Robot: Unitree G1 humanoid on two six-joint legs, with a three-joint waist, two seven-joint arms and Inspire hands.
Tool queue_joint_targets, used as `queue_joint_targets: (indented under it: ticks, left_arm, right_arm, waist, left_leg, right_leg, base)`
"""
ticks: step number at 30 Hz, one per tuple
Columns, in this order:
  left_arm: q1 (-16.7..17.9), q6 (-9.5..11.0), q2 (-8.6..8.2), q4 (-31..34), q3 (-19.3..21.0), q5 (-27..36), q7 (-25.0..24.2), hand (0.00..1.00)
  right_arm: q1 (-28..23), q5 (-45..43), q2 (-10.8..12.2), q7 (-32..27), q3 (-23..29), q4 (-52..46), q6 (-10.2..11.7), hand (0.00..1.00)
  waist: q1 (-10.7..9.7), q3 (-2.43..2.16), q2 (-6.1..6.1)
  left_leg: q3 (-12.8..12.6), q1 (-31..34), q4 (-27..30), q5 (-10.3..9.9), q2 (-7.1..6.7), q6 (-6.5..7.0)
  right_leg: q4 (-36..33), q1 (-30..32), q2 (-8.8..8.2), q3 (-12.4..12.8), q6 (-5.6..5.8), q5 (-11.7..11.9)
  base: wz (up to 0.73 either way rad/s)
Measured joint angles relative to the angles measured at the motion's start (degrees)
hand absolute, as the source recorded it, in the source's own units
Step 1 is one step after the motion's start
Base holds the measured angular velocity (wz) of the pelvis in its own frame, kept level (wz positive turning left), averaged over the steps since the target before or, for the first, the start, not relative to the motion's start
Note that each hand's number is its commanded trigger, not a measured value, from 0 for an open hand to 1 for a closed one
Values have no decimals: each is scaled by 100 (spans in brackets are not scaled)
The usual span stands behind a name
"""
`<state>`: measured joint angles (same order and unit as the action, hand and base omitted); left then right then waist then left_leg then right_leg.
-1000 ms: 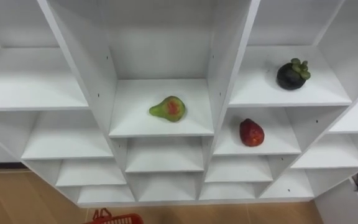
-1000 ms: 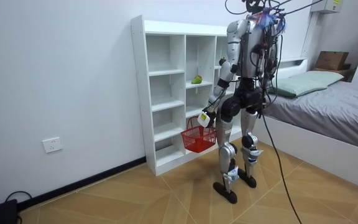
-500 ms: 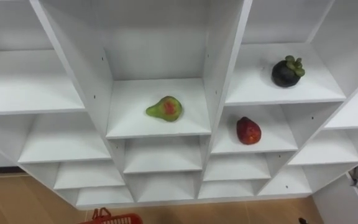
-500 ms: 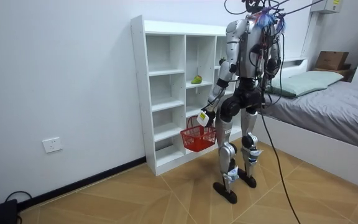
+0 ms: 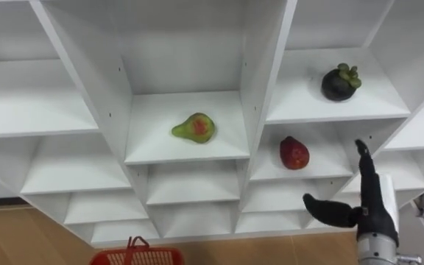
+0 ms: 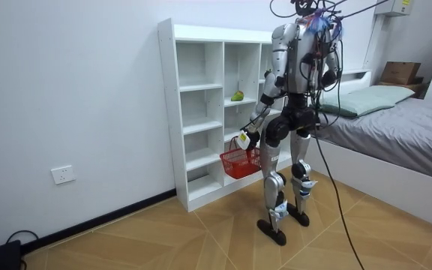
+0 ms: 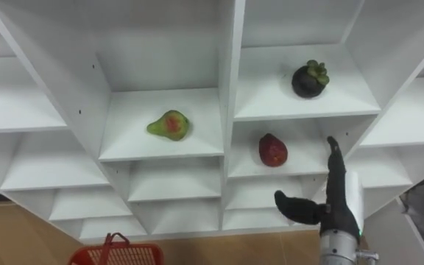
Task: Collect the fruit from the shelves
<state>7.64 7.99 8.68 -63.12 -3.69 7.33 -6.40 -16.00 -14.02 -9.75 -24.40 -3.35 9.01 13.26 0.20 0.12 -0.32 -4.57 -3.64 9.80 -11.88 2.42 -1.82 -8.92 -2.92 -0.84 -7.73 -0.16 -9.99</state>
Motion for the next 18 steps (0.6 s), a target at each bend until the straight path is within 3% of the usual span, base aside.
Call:
queue_joint_targets:
  ticks: [8, 15, 18]
  left_arm:
    - [-15, 3, 21, -4, -78, -5, -234, 100]
    - [-8, -34, 55, -4, -74, -1, -390, 100]
    - [-6, -46, 63, 4, -70, -3, -405, 100]
  right_arm:
    - [151, 5, -15, -228, 24, -27, -88, 0]
    - [152, 23, -197, -325, 62, -395, -479, 0]
    - [151, 69, -256, -371, 62, -488, -549, 0]
  waist:
    - [4, 11, -26]
    - [25, 7, -50]
    - [24, 7, -53]
  left_leg:
    - [-16, 46, -31, 11, 0, 18]
    - [-25, 102, -31, 22, 0, 35]
    - [-51, 92, -32, 22, 0, 35]
  right_leg:
    - [-89, 114, -1, 31, 0, 0]
    - [-117, 191, 0, 44, -1, 0]
    - [-124, 196, 0, 63, -1, 0]
  base:
    - [-2]
    - [0]
    - [-3]
